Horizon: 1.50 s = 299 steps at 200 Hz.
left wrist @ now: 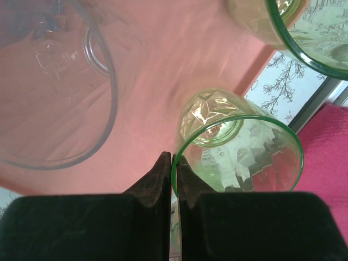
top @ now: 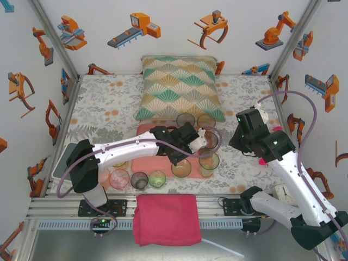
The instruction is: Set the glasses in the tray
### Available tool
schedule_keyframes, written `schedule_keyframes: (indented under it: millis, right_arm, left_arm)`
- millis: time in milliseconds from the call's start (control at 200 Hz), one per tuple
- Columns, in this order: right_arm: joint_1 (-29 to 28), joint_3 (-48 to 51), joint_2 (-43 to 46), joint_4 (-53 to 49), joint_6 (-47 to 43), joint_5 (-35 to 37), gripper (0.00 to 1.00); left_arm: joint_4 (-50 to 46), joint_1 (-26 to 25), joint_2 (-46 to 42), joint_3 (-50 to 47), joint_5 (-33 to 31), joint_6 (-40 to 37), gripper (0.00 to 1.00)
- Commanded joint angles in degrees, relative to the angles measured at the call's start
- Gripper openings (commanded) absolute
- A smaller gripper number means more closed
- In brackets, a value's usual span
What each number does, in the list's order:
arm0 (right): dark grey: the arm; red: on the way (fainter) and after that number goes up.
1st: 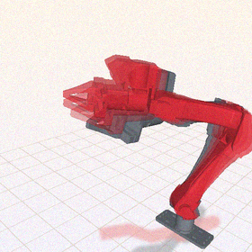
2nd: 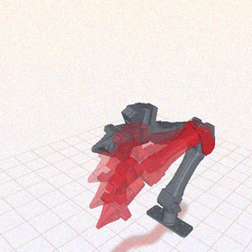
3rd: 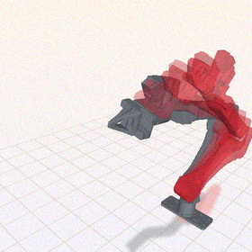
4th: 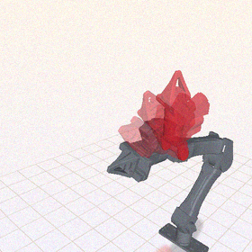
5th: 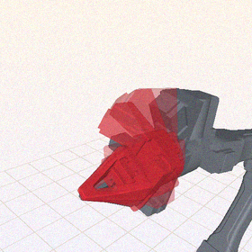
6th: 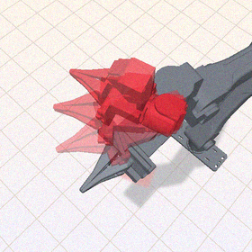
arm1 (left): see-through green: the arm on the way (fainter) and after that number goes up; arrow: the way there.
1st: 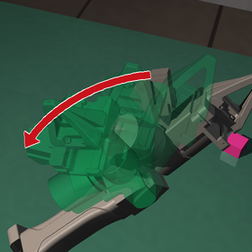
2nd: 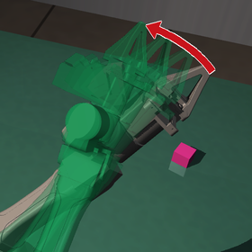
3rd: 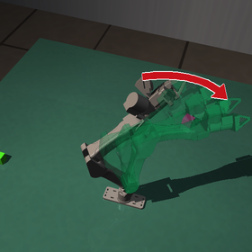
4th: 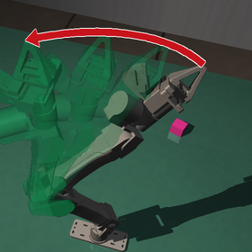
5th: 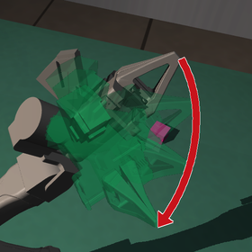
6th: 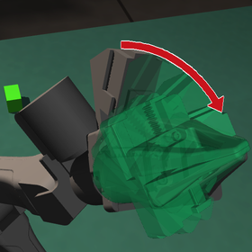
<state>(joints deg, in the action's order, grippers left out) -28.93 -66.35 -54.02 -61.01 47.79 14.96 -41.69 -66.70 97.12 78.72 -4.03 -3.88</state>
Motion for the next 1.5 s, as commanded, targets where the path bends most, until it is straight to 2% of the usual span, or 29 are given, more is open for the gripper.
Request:
schedule_keyframes:
  millis: [0,1146,1492]
  right_arm:
    - [0.56,0.45,0.51,0.19,-1.17,-0.04,0.29]
    - [2.46,1.1,1.37,0.41,-2.88,-1.38,0.3]
    - [2.65,1.85,1.9,0.67,-2.79,-1.51,0.3]
  left_arm:
    - [0.11,0.45,0.33,2.51,-0.1,-1.0,0.07]
    - [0.74,0.87,5.68,5.22,0.57,-0.08,0.07]
    - [0.11,0.78,5.69,4.82,0.95,-0.02,0.2]
